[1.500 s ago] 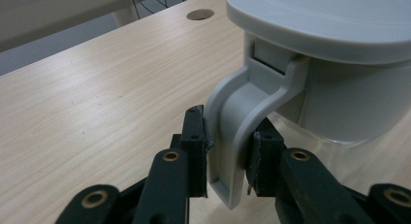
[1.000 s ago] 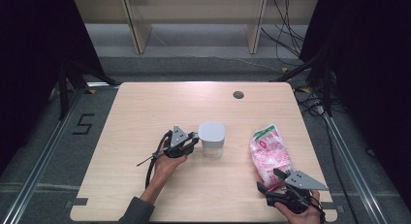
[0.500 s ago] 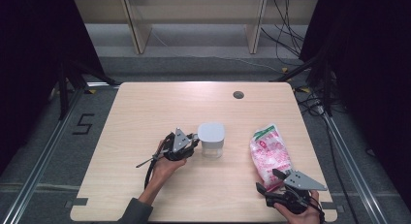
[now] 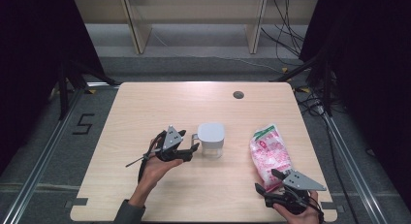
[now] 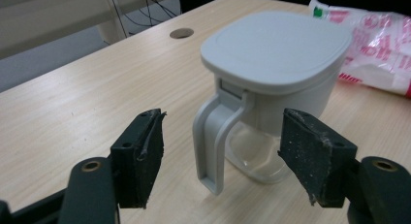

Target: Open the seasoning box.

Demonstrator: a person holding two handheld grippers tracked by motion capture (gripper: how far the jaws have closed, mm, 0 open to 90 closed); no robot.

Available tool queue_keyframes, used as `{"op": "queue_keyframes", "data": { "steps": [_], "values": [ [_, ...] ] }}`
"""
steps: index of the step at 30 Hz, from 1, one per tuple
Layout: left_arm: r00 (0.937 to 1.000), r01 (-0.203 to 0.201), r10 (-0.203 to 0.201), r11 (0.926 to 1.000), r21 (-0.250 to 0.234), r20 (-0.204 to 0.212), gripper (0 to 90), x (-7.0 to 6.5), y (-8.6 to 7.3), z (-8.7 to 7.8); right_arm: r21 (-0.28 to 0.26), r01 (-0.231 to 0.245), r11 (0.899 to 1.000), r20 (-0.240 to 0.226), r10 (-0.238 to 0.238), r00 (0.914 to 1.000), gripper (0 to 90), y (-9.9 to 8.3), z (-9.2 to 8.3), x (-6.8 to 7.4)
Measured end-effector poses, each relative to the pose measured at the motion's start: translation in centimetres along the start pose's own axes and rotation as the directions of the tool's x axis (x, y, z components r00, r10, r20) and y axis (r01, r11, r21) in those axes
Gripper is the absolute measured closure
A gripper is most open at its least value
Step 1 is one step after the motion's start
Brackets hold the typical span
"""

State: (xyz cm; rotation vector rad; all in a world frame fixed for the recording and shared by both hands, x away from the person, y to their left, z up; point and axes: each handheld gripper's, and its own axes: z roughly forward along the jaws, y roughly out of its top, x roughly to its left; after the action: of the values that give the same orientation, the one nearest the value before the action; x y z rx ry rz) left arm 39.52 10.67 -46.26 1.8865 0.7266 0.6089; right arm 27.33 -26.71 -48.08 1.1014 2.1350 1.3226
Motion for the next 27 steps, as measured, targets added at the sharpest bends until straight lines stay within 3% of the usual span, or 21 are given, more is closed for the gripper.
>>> {"op": "queue_keyframes", "data": {
  "steps": [5, 9, 10, 13, 16, 21, 22, 23, 24, 27],
  "values": [
    [0.9997, 0.014, -0.014, 0.9999, -0.008, 0.021, 33.4, -0.2, 0.6, -0.5, -0.005, 0.004, 1.0, 0.005, -0.004, 1.0, 21.6, 0.0, 0.0, 0.1],
    [0.9993, 0.022, -0.021, 0.9987, -0.046, 0.03, 49.1, 0.0, 1.0, -1.0, -0.006, 0.02, 1.0, 0.003, -0.02, 0.9998, 21.5, 0.0, 0.2, 0.2],
    [0.9994, 0.018, -0.017, 0.9984, -0.054, 0.03, 54.4, 0.1, 1.1, -1.1, -0.001, 0.004, 1.0, 0.004, -0.004, 1.0, 21.5, 0.0, 0.2, 0.3],
    [0.9996, -0.025, 0.026, 0.9968, -0.076, 0.011, 70.0, -0.1, 1.2, -1.1, -0.001, 0.014, 1.0, -0.002, -0.014, 0.9999, 21.5, 0.0, 0.2, 0.2],
    [0.9997, -0.012, 0.014, 0.996, -0.089, 0.022, 78.0, -0.2, 1.4, -1.1, -0.001, -0.001, 1.0, -0.007, 0.001, 1.0, 21.5, 0.0, 0.2, 0.3],
    [0.9999, -0.001, 0.002, 0.9927, -0.121, 0.011, 86.3, 0.1, 2.0, -1.1, 0.006, 0.013, 1.0, 0.005, -0.013, 0.9999, 21.5, 0.0, 0.2, 0.2],
    [0.9998, 0.013, -0.011, 0.9907, -0.135, 0.018, 87.4, 0.1, 2.2, -0.8, 0.011, -0.019, 1.0, 0.003, 0.019, 0.9998, 21.5, 0.0, 0.2, 0.5],
    [0.9998, 0.013, -0.011, 0.9907, -0.135, 0.018, 88.1, 0.1, 2.2, -0.8, 0.011, -0.019, 1.0, 0.003, 0.019, 0.9998, 21.5, 0.0, 0.2, 0.5],
    [0.9998, 0.013, -0.011, 0.9902, -0.139, 0.019, 88.1, 0.2, 2.3, -0.7, 0.005, 0.007, 1.0, 0.001, -0.007, 1.0, 21.5, 0.0, 0.2, 0.3],
    [0.9995, 0.02, -0.017, 0.99, -0.14, 0.026, 88.9, 0.3, 2.5, 0.0, 0.002, 0.014, 1.0, -0.001, -0.014, 0.9999, 21.5, 0.0, 0.3, 0.2]
  ]
}}
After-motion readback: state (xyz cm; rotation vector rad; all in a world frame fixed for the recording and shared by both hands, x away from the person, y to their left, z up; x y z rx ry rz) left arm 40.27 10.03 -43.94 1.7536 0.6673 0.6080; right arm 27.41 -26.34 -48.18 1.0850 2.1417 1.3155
